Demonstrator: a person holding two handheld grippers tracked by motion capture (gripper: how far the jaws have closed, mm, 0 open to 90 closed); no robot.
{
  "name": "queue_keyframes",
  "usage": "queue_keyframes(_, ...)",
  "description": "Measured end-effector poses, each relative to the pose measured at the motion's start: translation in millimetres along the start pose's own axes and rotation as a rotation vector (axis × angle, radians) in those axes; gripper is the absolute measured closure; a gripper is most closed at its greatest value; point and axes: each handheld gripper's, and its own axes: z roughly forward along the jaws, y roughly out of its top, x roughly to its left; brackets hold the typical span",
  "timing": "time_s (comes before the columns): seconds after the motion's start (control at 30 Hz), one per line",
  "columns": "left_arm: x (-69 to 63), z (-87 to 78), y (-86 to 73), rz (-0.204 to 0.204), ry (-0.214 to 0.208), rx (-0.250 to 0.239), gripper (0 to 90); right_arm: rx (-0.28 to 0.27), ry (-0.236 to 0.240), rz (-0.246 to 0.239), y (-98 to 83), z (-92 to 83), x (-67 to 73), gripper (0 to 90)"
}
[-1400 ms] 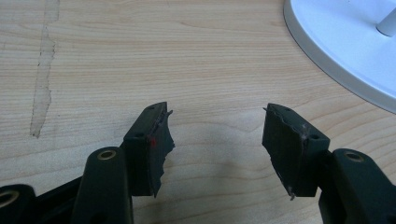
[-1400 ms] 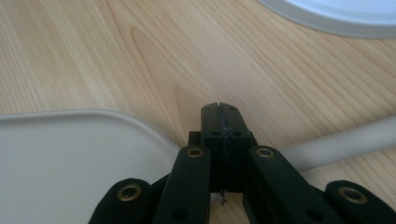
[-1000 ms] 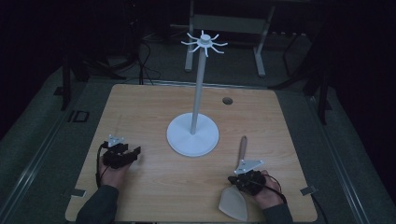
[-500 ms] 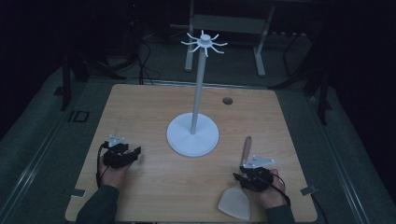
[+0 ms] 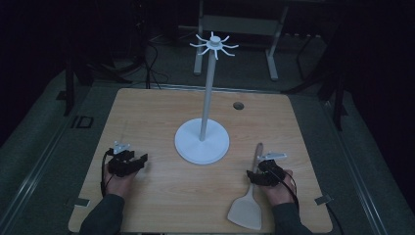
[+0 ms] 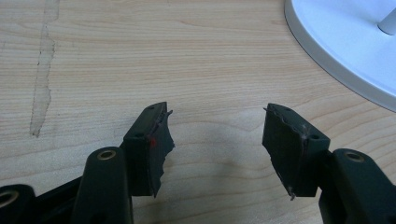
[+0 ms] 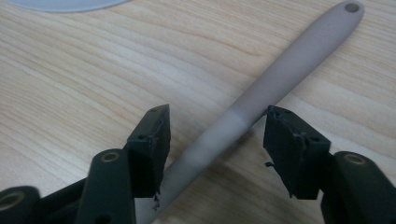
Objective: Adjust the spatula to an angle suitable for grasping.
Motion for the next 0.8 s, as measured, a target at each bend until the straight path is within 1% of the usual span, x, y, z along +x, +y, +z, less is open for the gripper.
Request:
queue_keyframes(0.03,-0.3,0.3,0.0,0.0,-0.001,0.001,41.4,0.002,0.003,-0.003,1.3,0.8,-0.2,41.9)
queue_keyframes(0.1,-0.9,0.4,0.1,0.002,-0.001,0.001,41.4,0.008,-0.004,-0.012,4.2,2.3,0.2,42.4)
queue_keyframes(0.17,-1.0,0.3,0.1,0.001,-0.001,0.001,41.4,0.014,0.001,-0.02,7.4,3.9,0.9,42.9)
queue_keyframes(0.23,-0.7,0.3,0.1,0.0,0.0,0.001,41.4,0.019,-0.005,-0.022,10.2,5.7,2.0,41.7)
queue_keyframes(0.4,0.3,-0.1,0.1,-0.002,-0.001,0.0,41.4,0.048,-0.012,0.015,11.5,10.1,0.6,40.4)
queue_keyframes(0.47,0.0,0.5,0.1,-0.002,-0.001,0.0,41.4,0.042,-0.02,-0.002,12.2,10.7,1.5,45.6)
queue_keyframes(0.53,-0.6,0.5,0.2,0.0,-0.002,0.0,41.3,0.037,-0.002,-0.019,13.8,11.7,2.2,48.7)
queue_keyframes(0.63,-0.1,0.2,0.1,-0.001,-0.001,0.0,41.3,0.048,0.013,-0.058,18.7,14.2,5.4,50.6)
queue_keyframes(0.7,-0.1,0.3,0.1,-0.003,-0.001,-0.001,41.3,0.054,0.038,-0.089,21.8,15.7,6.8,52.2)
queue_keyframes(0.8,0.0,-0.2,0.1,-0.001,-0.001,-0.001,41.3,0.062,0.059,-0.137,25.2,16.7,11.3,54.6)
